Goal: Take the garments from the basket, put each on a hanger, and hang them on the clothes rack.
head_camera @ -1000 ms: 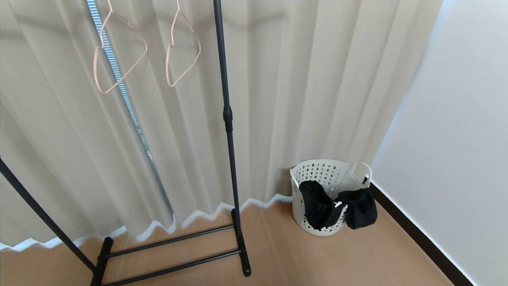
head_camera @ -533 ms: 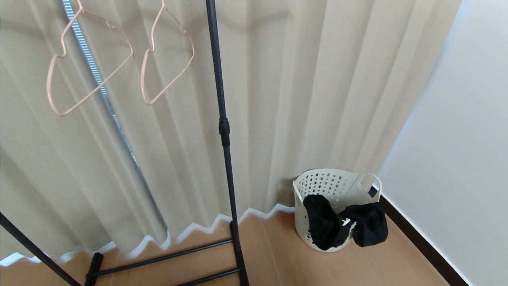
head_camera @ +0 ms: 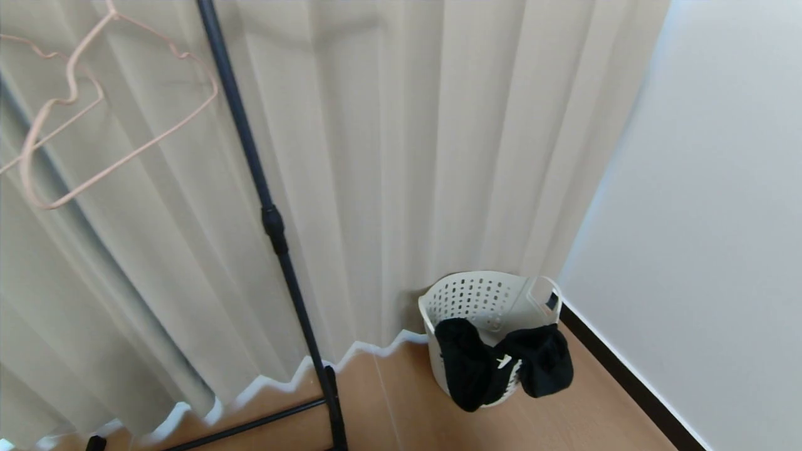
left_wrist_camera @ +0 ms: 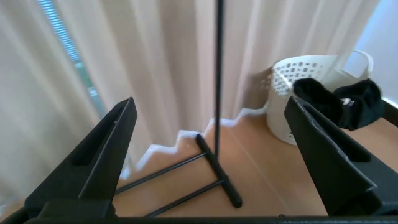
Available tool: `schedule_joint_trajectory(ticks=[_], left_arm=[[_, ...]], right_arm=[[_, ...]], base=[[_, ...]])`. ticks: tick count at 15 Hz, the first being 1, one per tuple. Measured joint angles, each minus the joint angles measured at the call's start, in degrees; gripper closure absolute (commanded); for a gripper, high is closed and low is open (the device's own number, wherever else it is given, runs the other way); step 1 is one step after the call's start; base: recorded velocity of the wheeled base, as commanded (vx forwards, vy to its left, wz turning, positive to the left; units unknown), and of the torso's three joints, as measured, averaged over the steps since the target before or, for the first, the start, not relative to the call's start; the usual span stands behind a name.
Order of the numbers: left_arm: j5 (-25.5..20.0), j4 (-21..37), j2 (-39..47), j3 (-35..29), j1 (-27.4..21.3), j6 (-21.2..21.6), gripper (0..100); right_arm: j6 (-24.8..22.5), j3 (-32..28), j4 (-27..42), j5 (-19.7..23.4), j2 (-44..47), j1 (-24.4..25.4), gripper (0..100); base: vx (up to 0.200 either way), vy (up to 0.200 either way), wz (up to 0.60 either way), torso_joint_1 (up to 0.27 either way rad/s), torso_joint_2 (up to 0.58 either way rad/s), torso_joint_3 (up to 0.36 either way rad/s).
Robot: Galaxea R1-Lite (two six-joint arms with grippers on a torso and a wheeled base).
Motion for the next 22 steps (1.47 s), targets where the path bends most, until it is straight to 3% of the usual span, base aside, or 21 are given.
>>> schedule_joint_trajectory(ticks=[9, 22], left_arm=[[0.09, -0.04, 0.02, 0.0, 0.09, -0.11, 0], [0.77, -0.01, 0.02, 0.0, 0.06, -0.44, 0]], right_arm=[[-0.1, 0.0, 0.02, -0.04, -0.01, -0.02, 0], [0.35, 0.0, 0.0, -0.17, -0.01, -0.04, 0]], base=[[0.0, 0.0, 0.0, 0.0, 0.0, -0.006], [0.0, 0.0, 0.0, 0.002, 0.0, -0.184]])
